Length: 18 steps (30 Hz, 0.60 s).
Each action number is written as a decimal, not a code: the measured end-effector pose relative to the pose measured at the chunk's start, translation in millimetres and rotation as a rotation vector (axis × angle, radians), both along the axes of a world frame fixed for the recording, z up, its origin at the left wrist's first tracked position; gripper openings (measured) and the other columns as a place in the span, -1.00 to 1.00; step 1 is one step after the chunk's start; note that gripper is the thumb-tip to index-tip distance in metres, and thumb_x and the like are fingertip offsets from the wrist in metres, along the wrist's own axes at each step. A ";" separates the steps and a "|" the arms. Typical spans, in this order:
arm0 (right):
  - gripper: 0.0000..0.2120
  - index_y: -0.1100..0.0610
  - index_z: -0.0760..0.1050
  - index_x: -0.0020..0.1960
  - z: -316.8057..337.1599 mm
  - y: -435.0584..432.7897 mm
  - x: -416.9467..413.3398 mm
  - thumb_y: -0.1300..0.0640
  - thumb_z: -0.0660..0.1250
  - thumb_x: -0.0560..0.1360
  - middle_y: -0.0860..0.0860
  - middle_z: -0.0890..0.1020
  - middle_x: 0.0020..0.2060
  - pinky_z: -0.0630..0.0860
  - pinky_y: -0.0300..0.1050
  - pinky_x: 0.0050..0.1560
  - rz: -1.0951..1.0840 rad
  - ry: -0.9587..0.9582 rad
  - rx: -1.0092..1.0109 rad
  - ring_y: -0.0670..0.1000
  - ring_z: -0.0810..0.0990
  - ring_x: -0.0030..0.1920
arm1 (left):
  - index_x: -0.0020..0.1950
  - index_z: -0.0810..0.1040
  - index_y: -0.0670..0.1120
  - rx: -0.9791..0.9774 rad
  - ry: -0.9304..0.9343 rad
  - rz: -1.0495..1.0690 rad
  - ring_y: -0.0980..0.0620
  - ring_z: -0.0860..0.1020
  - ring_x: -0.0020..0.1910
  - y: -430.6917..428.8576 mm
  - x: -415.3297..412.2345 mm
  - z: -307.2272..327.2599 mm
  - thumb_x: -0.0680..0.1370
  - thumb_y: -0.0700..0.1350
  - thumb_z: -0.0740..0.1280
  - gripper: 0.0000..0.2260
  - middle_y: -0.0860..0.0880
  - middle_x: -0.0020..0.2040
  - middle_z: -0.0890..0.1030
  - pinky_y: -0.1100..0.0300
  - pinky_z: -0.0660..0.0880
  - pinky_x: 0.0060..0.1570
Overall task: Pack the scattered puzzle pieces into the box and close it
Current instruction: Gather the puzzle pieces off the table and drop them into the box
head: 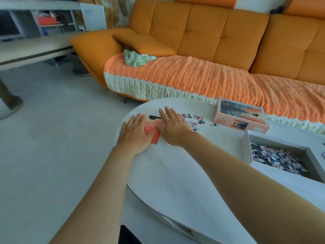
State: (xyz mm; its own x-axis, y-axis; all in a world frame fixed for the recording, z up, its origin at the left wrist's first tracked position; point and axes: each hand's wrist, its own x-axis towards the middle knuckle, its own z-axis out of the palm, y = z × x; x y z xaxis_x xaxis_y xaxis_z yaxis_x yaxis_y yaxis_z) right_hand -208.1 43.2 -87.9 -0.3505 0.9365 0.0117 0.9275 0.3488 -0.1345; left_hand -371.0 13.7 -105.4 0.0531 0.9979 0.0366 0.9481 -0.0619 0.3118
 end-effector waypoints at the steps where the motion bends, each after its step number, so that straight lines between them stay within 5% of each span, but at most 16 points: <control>1: -0.39 0.10 -0.10 0.58 -4.1 5.4 -1.4 -0.16 -0.06 0.64 0.10 -0.05 0.57 -0.08 0.09 0.53 0.001 -0.021 -0.017 0.12 -0.11 0.56 | 0.58 0.01 -0.05 0.010 -0.013 -0.020 -0.02 -0.01 0.57 0.2 -0.3 -0.1 0.62 0.14 0.03 -0.43 -0.04 0.60 0.04 -0.06 -0.07 0.52; 6: -0.49 0.19 0.12 0.50 -19.6 14.6 6.0 -0.08 -0.09 0.65 0.09 0.19 0.49 0.06 0.10 0.51 0.027 -0.005 -0.028 0.12 0.07 0.52 | 0.56 0.14 -0.08 0.104 -0.063 -0.084 0.06 0.01 0.56 2.9 -1.8 -3.7 0.64 0.02 0.10 -0.50 -0.02 0.57 0.17 -0.01 -0.12 0.51; 9: -0.66 0.18 0.43 0.20 -24.3 8.4 18.8 0.00 0.02 0.64 0.07 0.49 0.16 0.33 0.08 0.32 0.071 0.093 0.115 0.13 0.40 0.23 | 0.52 0.22 -0.06 0.173 0.018 -0.125 0.05 0.12 0.54 2.7 4.1 -1.5 0.64 -0.03 0.09 -0.56 0.01 0.49 0.33 -0.02 -0.16 0.51; 11: -0.72 0.17 0.50 -0.03 -26.1 1.2 25.5 0.05 0.07 0.60 0.04 0.55 -0.05 0.47 0.07 0.10 0.104 0.159 0.190 0.13 0.48 0.04 | 0.42 0.35 0.00 0.198 -0.026 -0.156 -0.08 0.35 0.39 -1.1 11.7 1.5 0.59 -0.14 0.13 -0.62 0.00 0.29 0.50 -0.01 0.15 0.44; 13: -0.69 0.17 0.50 -0.18 -25.4 -6.1 30.3 0.07 0.05 0.54 0.01 0.55 -0.20 0.50 0.05 -0.13 0.143 0.205 0.246 0.12 0.49 -0.10 | 0.25 0.46 0.05 0.191 -0.152 -0.211 -0.13 0.49 0.18 -8.3 19.4 6.6 0.52 -0.25 0.14 -0.64 0.00 0.10 0.57 0.04 0.43 0.14; 18: -0.78 0.05 0.66 -0.24 -13.8 -16.7 39.5 0.12 0.23 0.40 -0.08 0.68 -0.16 0.54 -0.08 -0.09 0.098 0.331 0.344 0.09 0.58 -0.08 | 0.47 0.37 0.08 0.127 -0.276 -0.298 -0.06 0.48 0.30 -18.6 35.4 12.2 0.52 -0.34 0.13 -0.44 0.00 0.34 0.53 0.07 0.42 0.24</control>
